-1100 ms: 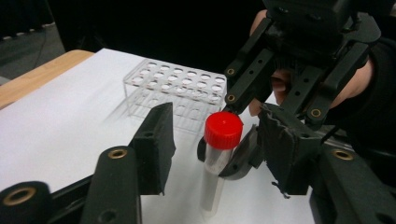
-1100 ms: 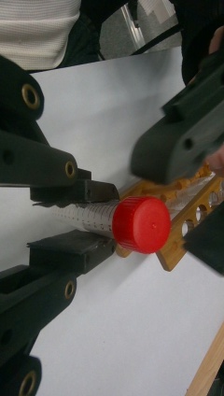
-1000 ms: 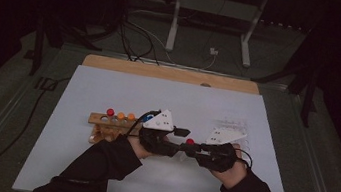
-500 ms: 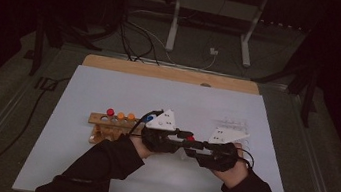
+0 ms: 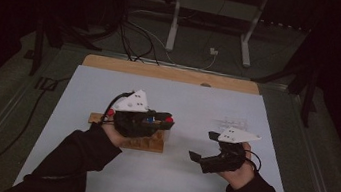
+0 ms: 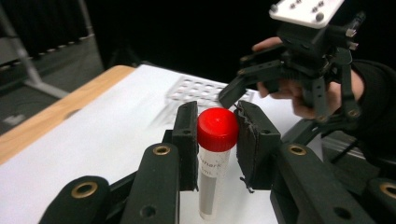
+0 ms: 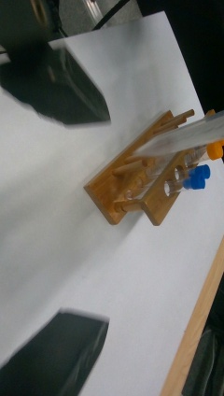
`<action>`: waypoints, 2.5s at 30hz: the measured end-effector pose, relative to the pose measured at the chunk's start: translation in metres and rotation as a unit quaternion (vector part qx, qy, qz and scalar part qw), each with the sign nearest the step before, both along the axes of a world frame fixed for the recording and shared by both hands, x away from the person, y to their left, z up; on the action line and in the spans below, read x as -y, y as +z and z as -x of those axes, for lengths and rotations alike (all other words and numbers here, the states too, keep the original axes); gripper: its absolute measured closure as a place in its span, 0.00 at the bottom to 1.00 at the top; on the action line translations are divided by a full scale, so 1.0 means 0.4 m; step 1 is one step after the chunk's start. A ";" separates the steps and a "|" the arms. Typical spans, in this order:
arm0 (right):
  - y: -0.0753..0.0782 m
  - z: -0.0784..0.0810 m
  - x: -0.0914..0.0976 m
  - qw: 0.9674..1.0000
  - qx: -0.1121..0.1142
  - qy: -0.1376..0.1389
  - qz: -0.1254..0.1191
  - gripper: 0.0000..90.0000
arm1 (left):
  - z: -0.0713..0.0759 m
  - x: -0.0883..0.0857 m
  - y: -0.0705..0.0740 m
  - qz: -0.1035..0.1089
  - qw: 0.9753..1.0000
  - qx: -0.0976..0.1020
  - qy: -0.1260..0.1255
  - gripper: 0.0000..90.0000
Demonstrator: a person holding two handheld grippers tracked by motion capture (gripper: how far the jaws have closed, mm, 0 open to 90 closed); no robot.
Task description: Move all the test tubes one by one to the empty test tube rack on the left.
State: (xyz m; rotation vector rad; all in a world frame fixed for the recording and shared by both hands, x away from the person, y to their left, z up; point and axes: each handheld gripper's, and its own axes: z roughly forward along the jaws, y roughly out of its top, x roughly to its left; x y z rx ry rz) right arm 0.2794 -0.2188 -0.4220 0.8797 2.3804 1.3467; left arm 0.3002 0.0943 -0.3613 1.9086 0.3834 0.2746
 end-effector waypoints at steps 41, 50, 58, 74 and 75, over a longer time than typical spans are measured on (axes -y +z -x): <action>-0.005 -0.001 0.029 1.000 0.008 -0.012 -0.010 0.00 | -0.035 -0.396 -0.117 0.020 0.979 0.000 0.205 0.80; -0.007 -0.002 0.031 1.000 0.005 -0.010 -0.012 0.00 | -0.042 -0.393 -0.196 -0.002 0.980 -0.029 0.196 0.80; -0.008 -0.003 0.032 1.000 0.003 -0.008 -0.013 0.00 | -0.044 -0.380 -0.221 -0.029 0.980 -0.033 0.193 0.80; -0.010 0.001 0.030 1.000 0.004 -0.005 -0.014 0.00 | 0.020 -0.381 -0.201 -0.001 0.989 -0.048 0.137 0.15; -0.011 0.001 0.030 1.000 0.004 -0.005 -0.013 0.00 | 0.027 -0.380 -0.201 0.002 0.990 -0.050 0.131 0.10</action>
